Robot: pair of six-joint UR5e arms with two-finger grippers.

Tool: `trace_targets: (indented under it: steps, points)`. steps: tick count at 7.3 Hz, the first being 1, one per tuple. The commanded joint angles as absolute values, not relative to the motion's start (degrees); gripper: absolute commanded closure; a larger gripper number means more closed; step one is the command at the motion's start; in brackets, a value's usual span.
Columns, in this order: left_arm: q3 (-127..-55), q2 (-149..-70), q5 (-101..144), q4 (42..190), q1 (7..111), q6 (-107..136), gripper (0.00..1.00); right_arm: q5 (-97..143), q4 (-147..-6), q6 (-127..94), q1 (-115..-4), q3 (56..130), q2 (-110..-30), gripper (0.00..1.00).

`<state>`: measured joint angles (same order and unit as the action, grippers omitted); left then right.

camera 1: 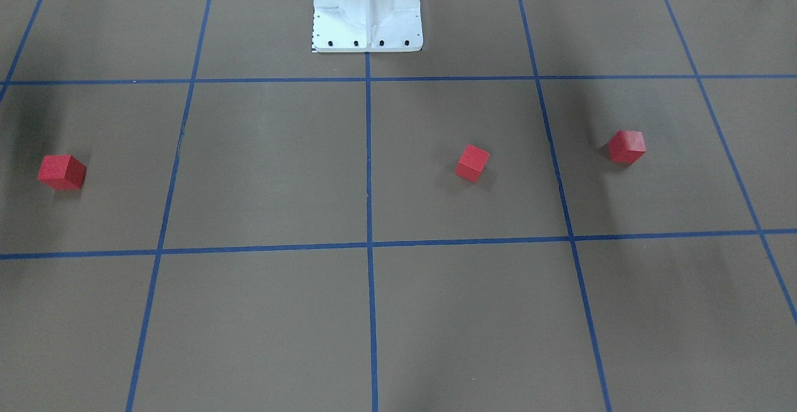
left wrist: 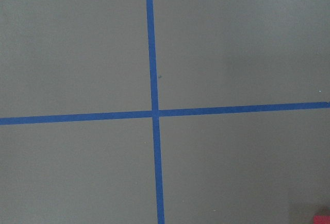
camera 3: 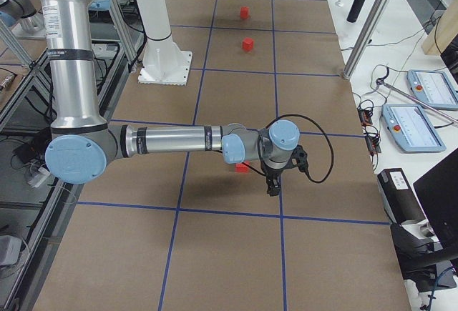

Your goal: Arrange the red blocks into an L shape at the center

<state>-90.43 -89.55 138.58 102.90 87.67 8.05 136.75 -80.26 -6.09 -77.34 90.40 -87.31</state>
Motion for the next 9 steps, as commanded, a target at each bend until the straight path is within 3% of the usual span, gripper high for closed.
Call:
trace_targets:
  steps: [1,4,9]
  points:
    - [-90.4,-89.2,138.7,104.1,87.6,9.8,0.0,136.1,-70.9,-23.2,-68.8,93.2,-88.2,0.0]
    - [-90.3,-89.2,138.7,104.1,87.5,9.8,0.0,134.0,-69.8,-33.0,-62.2,93.5,-88.3,0.0]
    - [-90.0,-89.1,138.7,104.1,87.5,10.6,0.0,130.6,-69.9,-33.0,-61.3,93.8,-90.9,0.01]
